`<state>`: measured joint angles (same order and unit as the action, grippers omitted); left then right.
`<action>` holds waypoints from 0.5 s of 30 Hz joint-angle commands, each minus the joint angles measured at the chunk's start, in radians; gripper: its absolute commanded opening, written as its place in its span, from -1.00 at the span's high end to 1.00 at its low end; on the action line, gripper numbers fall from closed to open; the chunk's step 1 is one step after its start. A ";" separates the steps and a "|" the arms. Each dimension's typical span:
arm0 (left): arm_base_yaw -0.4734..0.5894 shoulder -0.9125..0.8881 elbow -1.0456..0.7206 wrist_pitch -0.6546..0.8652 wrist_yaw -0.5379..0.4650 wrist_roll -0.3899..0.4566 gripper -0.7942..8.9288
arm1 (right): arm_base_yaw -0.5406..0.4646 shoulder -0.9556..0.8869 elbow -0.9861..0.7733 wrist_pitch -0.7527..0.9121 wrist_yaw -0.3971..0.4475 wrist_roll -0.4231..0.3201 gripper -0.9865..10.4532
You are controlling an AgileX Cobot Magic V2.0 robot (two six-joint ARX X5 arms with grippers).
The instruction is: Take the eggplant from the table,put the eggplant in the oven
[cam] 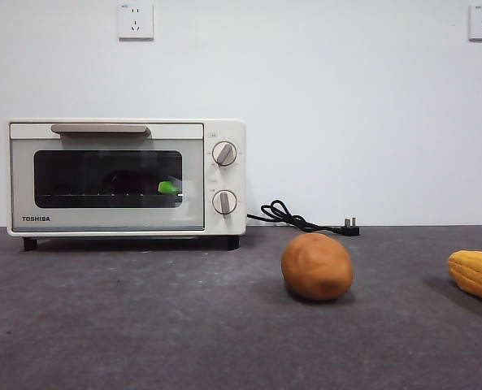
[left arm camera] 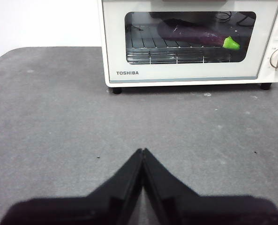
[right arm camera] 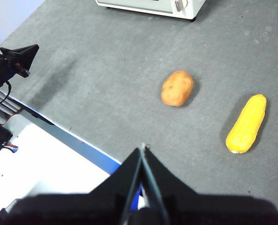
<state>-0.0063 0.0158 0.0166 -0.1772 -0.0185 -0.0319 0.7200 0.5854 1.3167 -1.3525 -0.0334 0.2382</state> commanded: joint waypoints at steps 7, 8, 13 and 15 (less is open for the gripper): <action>0.004 0.000 -0.009 0.013 0.000 -0.009 0.84 | -0.015 0.000 -0.007 0.033 0.150 -0.156 0.83; 0.004 0.000 -0.009 0.013 0.000 -0.010 0.85 | -0.032 -0.001 -0.007 0.069 0.180 -0.183 0.83; 0.004 0.000 -0.009 0.013 0.000 -0.009 0.84 | -0.233 -0.020 -0.007 0.291 0.197 -0.339 0.83; 0.004 0.002 -0.009 0.013 0.000 -0.010 0.84 | -0.323 -0.033 -0.007 0.351 0.184 -0.356 0.83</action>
<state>-0.0063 0.0162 0.0166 -0.1772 -0.0185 -0.0319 0.4301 0.5625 1.3148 -1.0203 0.1516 -0.0662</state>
